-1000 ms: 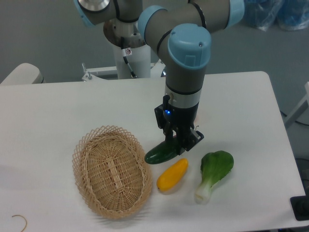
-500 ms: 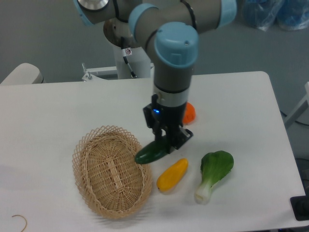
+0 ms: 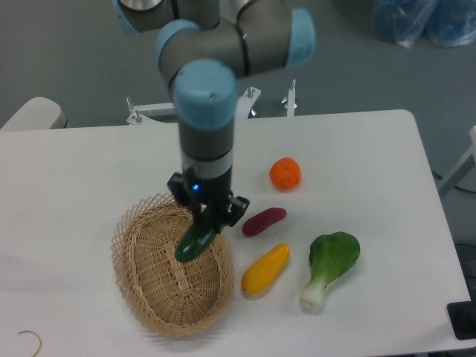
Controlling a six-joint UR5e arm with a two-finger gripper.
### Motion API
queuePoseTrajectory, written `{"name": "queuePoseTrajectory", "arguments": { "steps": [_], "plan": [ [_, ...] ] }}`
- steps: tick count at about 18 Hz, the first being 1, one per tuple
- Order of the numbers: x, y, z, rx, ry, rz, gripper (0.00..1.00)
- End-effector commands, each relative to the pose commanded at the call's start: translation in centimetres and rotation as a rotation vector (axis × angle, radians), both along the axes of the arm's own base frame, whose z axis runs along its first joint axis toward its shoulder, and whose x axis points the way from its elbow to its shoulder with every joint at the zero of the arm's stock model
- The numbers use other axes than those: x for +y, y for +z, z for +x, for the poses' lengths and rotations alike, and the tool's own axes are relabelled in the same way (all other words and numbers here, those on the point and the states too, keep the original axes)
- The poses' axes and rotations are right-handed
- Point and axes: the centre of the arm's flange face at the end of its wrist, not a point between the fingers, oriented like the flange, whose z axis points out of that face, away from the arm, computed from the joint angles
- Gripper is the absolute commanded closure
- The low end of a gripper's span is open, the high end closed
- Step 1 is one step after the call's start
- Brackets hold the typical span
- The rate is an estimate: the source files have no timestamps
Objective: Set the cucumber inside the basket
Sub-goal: 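Carry the held cucumber over the wicker basket and lower it, then open the gripper to release the cucumber into the basket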
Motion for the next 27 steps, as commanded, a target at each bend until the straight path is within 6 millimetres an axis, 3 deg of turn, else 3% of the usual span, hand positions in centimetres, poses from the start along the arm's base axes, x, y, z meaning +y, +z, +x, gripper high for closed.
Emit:
{"name": "queuePoseTrajectory", "arguments": {
  "steps": [3, 11, 15, 20, 24, 26, 27],
  "plan": [
    [1.6, -3.7, 1.0, 0.045, 0.013, -0.063, 0.75],
    [2.7, -6.6, 2.4, 0.046, 0.048, -0.100, 0.75],
    [3.5, -9.0, 3.5, 0.027, 0.052, -0.128, 0.74],
    [4.0, -10.6, 5.4, 0.012, 0.023, -0.150, 0.74],
    [3.9, -11.8, 5.5, 0.004, 0.015, -0.167, 0.72],
    [3.9, -11.7, 5.5, 0.004, 0.009, -0.166, 0.65],
    [4.1, -11.4, 5.4, 0.008, 0.008, -0.162, 0.53]
  ]
}}
